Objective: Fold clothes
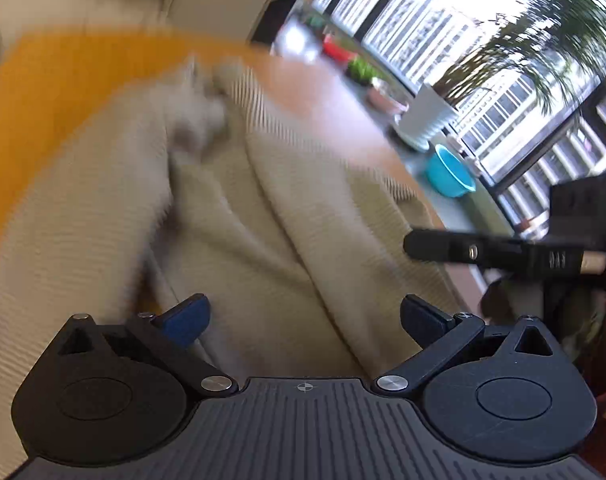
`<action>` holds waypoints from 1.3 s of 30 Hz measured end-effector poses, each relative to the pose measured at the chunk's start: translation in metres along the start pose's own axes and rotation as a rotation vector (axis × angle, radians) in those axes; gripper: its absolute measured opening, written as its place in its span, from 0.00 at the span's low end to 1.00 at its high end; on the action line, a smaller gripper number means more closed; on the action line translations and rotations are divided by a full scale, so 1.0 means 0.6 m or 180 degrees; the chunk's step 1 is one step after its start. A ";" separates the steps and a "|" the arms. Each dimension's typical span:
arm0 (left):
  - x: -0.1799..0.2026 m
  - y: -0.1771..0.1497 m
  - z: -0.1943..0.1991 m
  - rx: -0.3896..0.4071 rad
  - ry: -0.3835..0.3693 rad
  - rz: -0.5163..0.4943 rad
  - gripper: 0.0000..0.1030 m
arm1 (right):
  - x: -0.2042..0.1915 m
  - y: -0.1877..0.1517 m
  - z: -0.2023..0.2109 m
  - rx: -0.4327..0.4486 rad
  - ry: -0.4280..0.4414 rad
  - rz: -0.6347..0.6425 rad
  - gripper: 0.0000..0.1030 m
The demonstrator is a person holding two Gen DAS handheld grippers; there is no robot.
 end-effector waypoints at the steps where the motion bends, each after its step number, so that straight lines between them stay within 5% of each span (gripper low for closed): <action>1: -0.004 0.017 0.013 0.0169 0.0114 -0.0128 1.00 | -0.004 0.019 0.010 0.0141 -0.0233 0.0218 1.00; 4: -0.039 0.065 0.003 0.0435 0.0429 -0.0134 1.00 | -0.032 0.060 -0.001 0.0298 -0.0841 0.0876 1.00; 7: -0.096 0.099 -0.011 0.0643 0.1103 -0.0131 1.00 | -0.067 0.067 -0.059 0.0142 -0.1197 0.1415 1.00; 10: -0.105 0.109 0.031 0.0760 0.1047 -0.0012 1.00 | -0.090 0.050 -0.121 -0.0093 -0.1521 0.1955 0.98; 14: -0.063 0.072 0.041 0.0517 0.0188 0.0332 1.00 | -0.093 0.038 -0.152 -0.0331 -0.1653 0.2331 0.96; 18: -0.054 0.034 -0.015 0.0207 -0.0209 0.0740 1.00 | -0.062 0.042 -0.174 -0.0595 -0.1693 0.2401 0.93; 21: -0.039 0.016 -0.048 0.0030 -0.0311 0.0708 1.00 | -0.040 0.069 -0.144 -0.0505 -0.2092 0.2953 0.92; 24: -0.034 0.008 -0.079 -0.0071 -0.0145 0.0490 1.00 | 0.002 0.126 -0.099 -0.0215 -0.2812 0.3468 0.92; 27: -0.038 0.008 -0.079 -0.0080 0.0059 0.0212 1.00 | 0.052 0.187 -0.058 0.0080 -0.3346 0.3484 0.92; 30: -0.022 0.021 -0.071 -0.0002 0.0019 0.0158 1.00 | 0.078 0.217 -0.026 0.0244 -0.3287 0.2985 0.92; 35: 0.009 0.045 -0.057 0.0141 -0.0124 0.0123 1.00 | 0.059 0.207 -0.025 0.0365 -0.2422 0.2198 0.92; 39: 0.042 0.051 -0.079 0.0170 -0.0171 0.0071 1.00 | 0.055 0.163 -0.081 -0.0217 -0.2025 0.2354 0.93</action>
Point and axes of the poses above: each gripper's, at about its wrist camera, not at the fingertips, and z roughly against the way its jaws point, x to its right, y to its top, the point moved 10 cm from there along -z, roughly the way its jaws point, and after that the axes turned 11 degrees about y, right-handed, at the moved point
